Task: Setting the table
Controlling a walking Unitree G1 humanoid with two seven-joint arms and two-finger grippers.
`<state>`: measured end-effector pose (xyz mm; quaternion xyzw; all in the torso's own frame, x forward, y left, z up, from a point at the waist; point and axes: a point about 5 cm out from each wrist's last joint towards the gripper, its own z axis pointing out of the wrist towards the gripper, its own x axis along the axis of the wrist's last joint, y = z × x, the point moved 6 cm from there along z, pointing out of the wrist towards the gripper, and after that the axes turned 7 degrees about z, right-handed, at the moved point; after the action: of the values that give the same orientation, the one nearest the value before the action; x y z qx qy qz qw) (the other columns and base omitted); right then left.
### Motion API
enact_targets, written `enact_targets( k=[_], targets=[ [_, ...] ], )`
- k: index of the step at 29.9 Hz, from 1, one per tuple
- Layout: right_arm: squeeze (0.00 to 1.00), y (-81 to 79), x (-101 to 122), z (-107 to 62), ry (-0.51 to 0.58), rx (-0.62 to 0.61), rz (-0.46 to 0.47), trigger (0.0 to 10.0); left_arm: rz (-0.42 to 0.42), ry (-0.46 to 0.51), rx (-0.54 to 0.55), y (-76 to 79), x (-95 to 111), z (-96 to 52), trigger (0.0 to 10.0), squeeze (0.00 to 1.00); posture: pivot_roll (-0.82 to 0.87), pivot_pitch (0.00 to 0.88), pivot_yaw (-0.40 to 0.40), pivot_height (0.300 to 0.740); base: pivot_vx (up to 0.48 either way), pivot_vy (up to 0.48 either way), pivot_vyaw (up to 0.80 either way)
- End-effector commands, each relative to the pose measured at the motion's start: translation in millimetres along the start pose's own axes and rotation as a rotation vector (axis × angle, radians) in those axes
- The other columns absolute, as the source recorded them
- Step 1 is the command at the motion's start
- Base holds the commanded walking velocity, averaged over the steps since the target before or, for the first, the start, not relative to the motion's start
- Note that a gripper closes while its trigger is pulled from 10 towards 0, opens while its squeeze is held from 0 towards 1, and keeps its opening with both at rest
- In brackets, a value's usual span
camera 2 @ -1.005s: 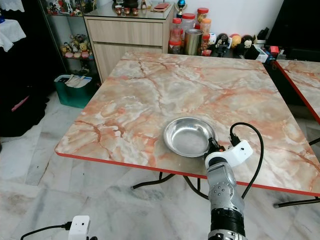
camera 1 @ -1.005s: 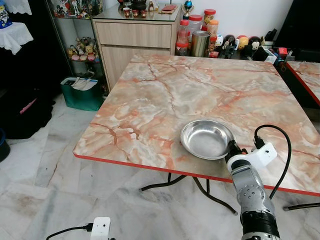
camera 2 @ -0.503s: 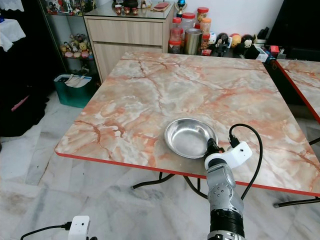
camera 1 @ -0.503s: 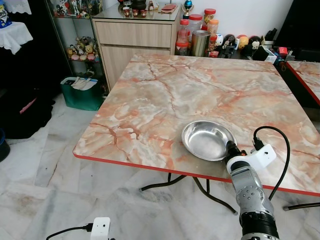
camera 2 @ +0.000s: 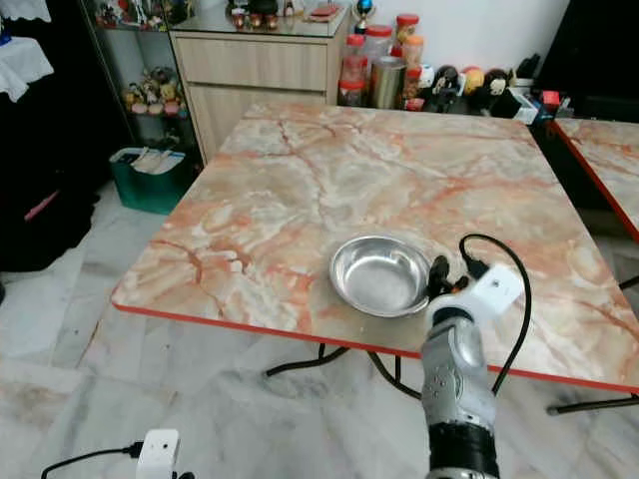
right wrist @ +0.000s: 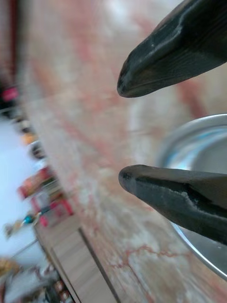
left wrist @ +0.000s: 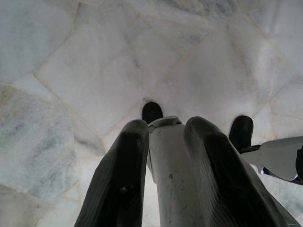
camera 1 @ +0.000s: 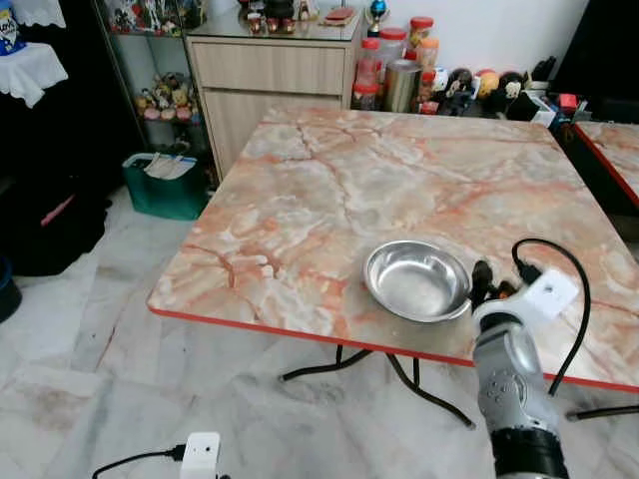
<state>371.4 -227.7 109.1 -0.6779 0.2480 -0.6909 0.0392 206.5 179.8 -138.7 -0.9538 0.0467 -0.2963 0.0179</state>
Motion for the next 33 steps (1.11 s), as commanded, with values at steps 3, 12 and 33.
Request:
enact_targets(
  k=[3,12,33],
  targets=[
    [0.00,-15.3,1.3,-1.3,0.033,0.075,-0.178,10.0,0.003,0.003,-0.008,-0.4,0.3,-0.1,10.0,0.00,0.06,0.000,-0.008,0.732,0.000,0.000,0.00],
    [0.00,-55.1,8.5,-7.7,0.129,0.262,-0.358,10.0,0.026,0.017,0.008,-2.0,1.7,-0.4,10.0,0.00,0.06,0.000,-0.014,0.732,0.000,0.000,0.00],
    [0.00,-61.3,0.8,-10.2,0.125,0.307,-0.404,10.0,0.018,0.036,-0.007,2.7,0.7,-1.2,10.0,0.00,0.06,0.000,-0.024,0.732,0.000,-0.299,0.00]
  ],
)
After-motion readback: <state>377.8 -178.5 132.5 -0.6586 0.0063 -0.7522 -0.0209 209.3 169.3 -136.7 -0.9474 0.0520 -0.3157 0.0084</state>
